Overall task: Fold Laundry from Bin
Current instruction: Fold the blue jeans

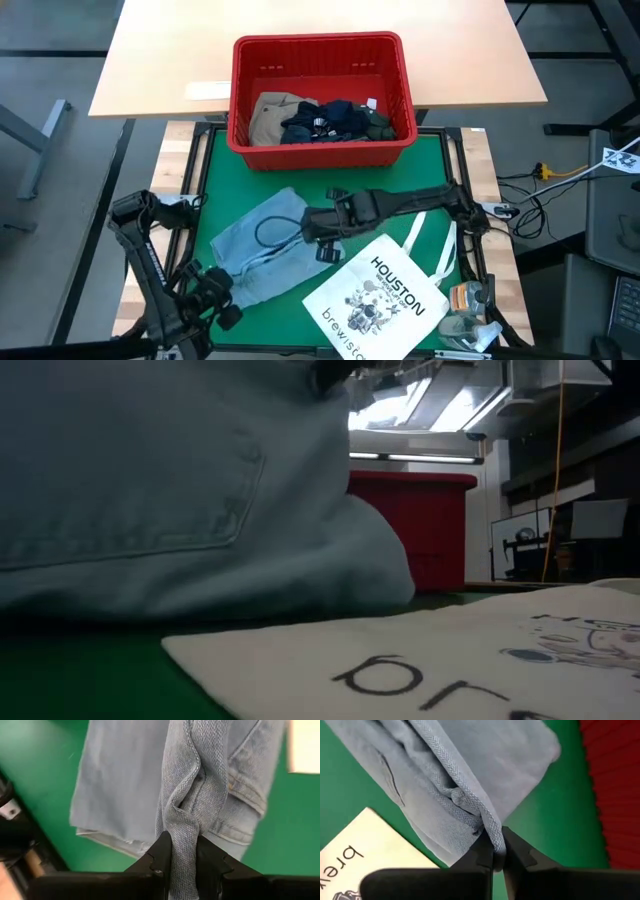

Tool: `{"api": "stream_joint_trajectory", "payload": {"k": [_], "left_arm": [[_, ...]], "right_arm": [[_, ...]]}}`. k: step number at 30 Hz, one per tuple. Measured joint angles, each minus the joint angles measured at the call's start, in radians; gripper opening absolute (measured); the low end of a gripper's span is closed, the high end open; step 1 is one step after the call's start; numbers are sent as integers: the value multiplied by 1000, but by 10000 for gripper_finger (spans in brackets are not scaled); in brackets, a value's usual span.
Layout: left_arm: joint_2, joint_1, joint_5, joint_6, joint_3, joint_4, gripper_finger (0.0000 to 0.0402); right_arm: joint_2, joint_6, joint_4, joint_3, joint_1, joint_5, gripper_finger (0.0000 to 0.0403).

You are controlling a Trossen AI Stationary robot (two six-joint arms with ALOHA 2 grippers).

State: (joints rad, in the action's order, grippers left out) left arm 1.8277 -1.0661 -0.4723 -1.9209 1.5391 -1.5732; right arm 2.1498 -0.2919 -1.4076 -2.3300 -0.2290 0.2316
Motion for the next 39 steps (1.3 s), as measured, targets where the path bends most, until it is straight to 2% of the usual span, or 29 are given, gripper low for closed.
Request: {"api": "stream_joint_trajectory", "payload": {"k": [8, 17, 22, 27, 31, 39], "left_arm": [[-57, 30, 65, -11, -115, 3, 52], [-133, 80, 90, -120, -351, 1, 52], [-137, 138, 91, -120, -434, 2, 52], [-137, 187, 106, -114, -454, 6, 52], [-137, 224, 124, -148, -502, 7, 52], [-136, 286, 147, -193, -612, 97, 52]], "right_arm": [[4, 116, 114, 89, 145, -170, 19], [3, 149, 292, 181, 319, -356, 19], [3, 174, 417, 266, 387, -359, 19], [3, 199, 559, 364, 418, -348, 19], [3, 218, 669, 417, 422, -246, 19], [2, 223, 823, 502, 423, -164, 19]]}}
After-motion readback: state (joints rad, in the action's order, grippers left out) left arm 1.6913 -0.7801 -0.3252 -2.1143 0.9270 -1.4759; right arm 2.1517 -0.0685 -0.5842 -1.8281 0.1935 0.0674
